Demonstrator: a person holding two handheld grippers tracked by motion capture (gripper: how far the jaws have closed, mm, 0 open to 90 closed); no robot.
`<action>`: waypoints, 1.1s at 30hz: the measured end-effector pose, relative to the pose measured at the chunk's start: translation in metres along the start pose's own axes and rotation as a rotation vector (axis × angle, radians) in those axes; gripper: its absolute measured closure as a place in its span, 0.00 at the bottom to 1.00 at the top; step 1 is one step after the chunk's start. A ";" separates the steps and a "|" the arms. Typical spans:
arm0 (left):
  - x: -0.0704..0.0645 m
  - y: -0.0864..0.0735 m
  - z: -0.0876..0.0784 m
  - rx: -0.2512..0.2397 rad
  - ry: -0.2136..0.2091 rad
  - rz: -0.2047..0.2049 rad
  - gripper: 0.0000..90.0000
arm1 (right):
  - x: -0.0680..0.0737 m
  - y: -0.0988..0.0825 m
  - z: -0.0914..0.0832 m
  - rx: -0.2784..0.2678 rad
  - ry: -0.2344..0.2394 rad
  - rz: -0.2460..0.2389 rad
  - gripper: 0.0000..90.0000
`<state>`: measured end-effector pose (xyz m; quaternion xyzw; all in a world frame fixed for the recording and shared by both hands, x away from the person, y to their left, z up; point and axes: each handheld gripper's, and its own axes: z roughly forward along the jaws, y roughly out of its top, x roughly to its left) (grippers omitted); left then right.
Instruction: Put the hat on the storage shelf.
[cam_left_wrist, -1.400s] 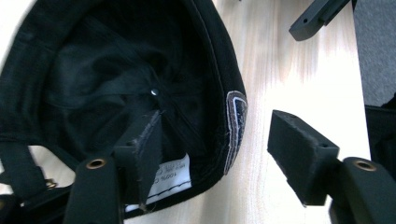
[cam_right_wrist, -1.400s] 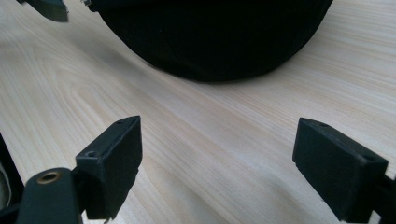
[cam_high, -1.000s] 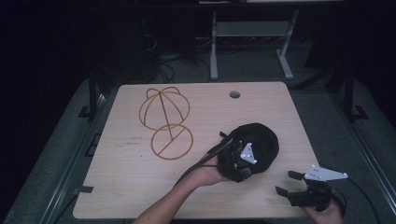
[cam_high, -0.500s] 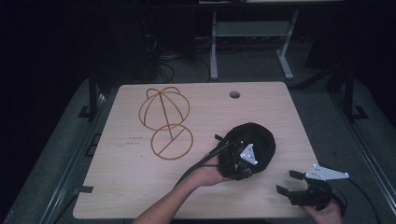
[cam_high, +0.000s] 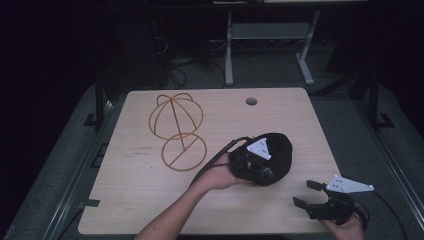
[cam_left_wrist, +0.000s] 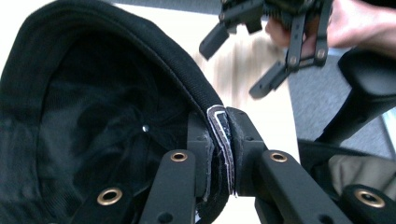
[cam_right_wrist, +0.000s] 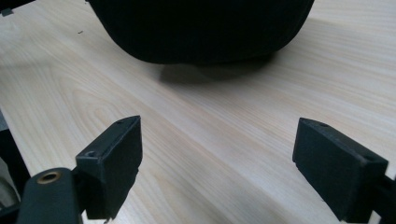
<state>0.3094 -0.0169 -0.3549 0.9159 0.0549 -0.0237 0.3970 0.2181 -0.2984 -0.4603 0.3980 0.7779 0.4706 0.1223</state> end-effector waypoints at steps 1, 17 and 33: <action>0.001 0.001 -0.002 -0.006 -0.002 -0.006 0.90 | 0.002 0.001 0.000 0.005 -0.002 -0.006 0.17; 0.024 0.010 -0.052 -0.187 -0.111 -0.124 0.90 | 0.020 0.039 0.000 -0.061 0.028 -0.079 0.17; 0.010 0.019 -0.053 -0.182 -0.210 -0.034 0.89 | 0.017 0.073 0.006 -0.188 0.049 -0.105 0.21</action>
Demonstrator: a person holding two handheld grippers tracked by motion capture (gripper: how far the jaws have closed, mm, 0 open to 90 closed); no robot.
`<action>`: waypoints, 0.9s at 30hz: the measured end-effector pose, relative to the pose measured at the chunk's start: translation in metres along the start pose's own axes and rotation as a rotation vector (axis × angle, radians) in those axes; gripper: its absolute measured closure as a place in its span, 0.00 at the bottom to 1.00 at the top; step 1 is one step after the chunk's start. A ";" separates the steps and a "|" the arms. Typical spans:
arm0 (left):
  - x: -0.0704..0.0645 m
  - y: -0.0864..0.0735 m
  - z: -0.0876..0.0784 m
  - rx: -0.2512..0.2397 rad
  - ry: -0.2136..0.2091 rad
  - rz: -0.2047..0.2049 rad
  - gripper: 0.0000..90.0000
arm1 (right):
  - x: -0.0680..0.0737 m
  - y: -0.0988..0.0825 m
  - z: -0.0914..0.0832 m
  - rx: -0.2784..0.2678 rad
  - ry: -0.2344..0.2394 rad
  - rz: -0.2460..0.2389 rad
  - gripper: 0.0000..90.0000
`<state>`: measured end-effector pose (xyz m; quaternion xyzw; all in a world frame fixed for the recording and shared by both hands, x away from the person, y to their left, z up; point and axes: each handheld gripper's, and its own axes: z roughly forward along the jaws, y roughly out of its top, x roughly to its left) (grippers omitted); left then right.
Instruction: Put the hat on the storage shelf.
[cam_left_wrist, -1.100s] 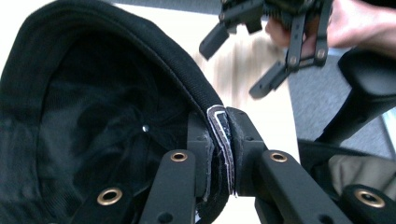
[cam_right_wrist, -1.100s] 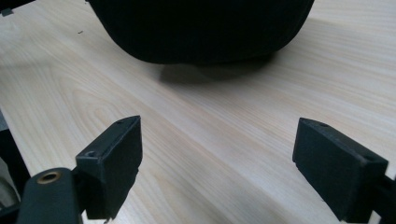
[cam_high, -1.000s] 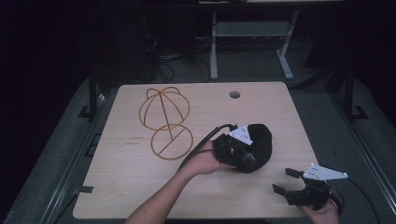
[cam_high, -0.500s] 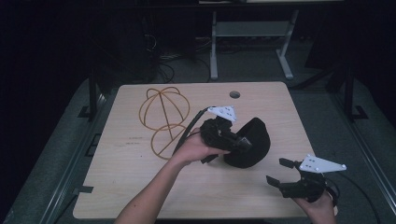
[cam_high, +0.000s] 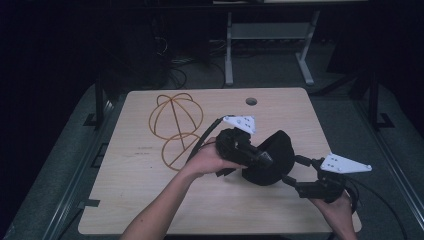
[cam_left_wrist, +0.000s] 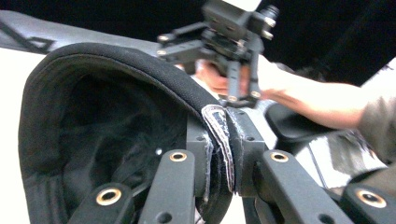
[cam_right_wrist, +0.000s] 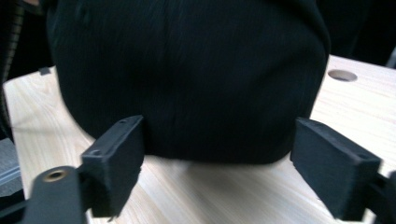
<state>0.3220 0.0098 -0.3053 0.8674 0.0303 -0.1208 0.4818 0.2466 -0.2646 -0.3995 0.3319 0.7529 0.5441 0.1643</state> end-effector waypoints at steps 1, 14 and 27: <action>-0.002 0.001 0.002 0.010 -0.009 0.012 0.89 | 0.000 -0.001 -0.001 -0.006 0.004 -0.003 0.22; -0.020 0.020 0.019 0.082 -0.063 0.123 0.89 | 0.001 -0.012 -0.010 -0.099 0.103 -0.039 0.74; -0.017 0.005 0.001 0.040 -0.006 0.100 0.86 | 0.004 -0.007 -0.013 -0.095 0.100 -0.056 0.99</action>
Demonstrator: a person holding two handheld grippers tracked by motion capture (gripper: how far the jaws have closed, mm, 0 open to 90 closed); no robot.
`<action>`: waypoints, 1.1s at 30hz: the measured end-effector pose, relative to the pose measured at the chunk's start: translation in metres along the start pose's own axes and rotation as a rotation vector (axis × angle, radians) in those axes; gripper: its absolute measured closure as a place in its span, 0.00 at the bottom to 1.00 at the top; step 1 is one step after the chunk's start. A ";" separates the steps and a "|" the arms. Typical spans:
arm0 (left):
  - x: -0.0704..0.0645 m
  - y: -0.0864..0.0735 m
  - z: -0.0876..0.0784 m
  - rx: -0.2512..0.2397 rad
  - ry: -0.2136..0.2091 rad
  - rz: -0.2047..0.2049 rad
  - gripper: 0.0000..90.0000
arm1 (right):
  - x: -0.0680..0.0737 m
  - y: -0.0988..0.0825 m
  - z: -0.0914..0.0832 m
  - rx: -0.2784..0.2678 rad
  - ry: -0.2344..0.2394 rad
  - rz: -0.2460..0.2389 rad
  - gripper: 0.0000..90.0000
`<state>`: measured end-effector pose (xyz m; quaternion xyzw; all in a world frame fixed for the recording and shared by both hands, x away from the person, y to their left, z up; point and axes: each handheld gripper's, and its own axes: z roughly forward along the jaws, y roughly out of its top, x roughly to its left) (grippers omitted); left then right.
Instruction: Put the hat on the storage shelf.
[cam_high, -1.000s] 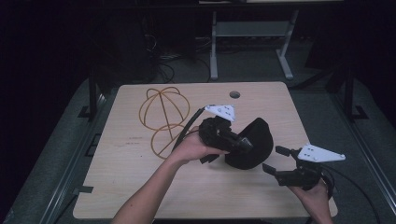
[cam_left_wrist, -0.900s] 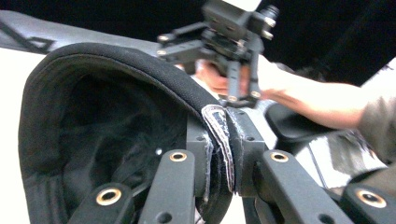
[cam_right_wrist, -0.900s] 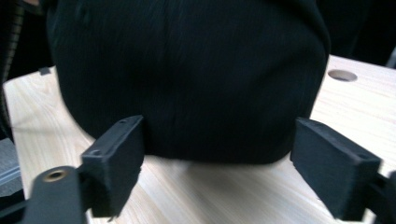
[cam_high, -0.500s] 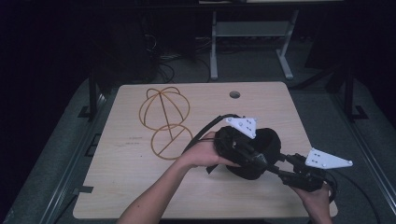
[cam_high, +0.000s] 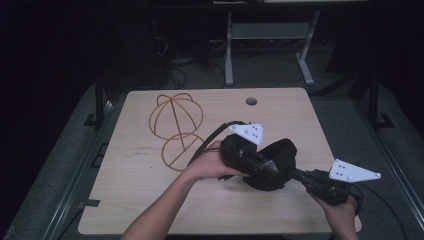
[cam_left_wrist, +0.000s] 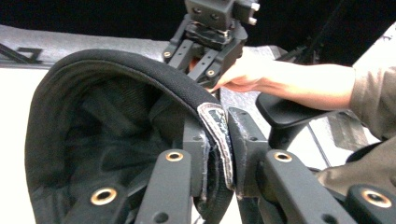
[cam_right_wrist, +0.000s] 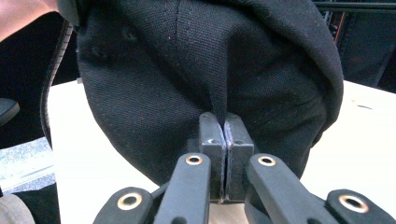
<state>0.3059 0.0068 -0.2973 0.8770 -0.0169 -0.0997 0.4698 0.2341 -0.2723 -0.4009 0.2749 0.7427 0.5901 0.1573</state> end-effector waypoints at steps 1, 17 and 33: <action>-0.001 -0.002 -0.003 -0.006 0.021 0.000 0.82 | 0.001 0.003 0.000 0.000 -0.008 -0.003 0.99; -0.005 -0.025 -0.028 -0.002 0.166 -0.027 0.45 | -0.010 0.018 -0.011 0.034 -0.022 -0.006 0.99; -0.021 -0.053 -0.041 0.038 0.302 -0.013 0.37 | -0.024 0.034 -0.036 0.064 -0.063 -0.024 0.99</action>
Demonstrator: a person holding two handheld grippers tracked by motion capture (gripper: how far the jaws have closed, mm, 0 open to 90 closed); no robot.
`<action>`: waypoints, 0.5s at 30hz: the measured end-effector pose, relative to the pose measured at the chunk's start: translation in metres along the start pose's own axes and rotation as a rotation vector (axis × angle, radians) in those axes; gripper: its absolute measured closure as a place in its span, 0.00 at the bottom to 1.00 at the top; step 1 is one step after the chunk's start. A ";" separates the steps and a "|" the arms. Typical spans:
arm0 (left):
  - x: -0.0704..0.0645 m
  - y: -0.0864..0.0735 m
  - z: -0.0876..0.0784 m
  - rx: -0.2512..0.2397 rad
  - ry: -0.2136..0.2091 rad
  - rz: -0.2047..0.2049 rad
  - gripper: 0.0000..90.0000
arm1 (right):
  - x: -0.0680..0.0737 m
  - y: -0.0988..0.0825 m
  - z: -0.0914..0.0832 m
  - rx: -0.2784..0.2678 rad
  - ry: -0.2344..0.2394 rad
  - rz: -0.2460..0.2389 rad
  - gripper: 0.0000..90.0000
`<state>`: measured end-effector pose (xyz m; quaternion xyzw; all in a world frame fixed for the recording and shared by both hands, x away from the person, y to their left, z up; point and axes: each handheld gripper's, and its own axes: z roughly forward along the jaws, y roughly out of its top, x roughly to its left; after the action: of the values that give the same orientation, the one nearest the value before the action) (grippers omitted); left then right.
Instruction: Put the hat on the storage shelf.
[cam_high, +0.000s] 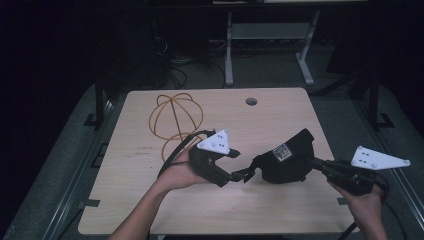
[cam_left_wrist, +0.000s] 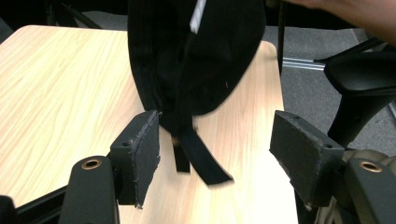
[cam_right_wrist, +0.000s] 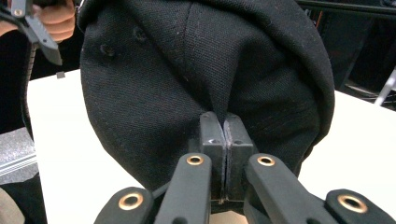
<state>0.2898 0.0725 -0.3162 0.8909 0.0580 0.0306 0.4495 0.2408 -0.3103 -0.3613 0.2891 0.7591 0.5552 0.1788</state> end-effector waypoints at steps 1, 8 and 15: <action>-0.001 -0.004 -0.002 -0.001 0.007 0.003 0.37 | -0.002 0.004 -0.002 0.000 -0.002 -0.006 0.99; -0.005 -0.021 -0.003 0.014 0.046 0.002 0.36 | -0.008 0.017 -0.005 -0.003 -0.009 -0.020 0.99; -0.009 -0.043 -0.001 0.038 0.085 -0.005 0.34 | -0.010 0.030 -0.008 -0.003 -0.007 -0.026 0.99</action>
<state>0.2771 0.0975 -0.3505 0.8970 0.0796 0.0660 0.4297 0.2512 -0.3160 -0.3314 0.2809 0.7613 0.5531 0.1888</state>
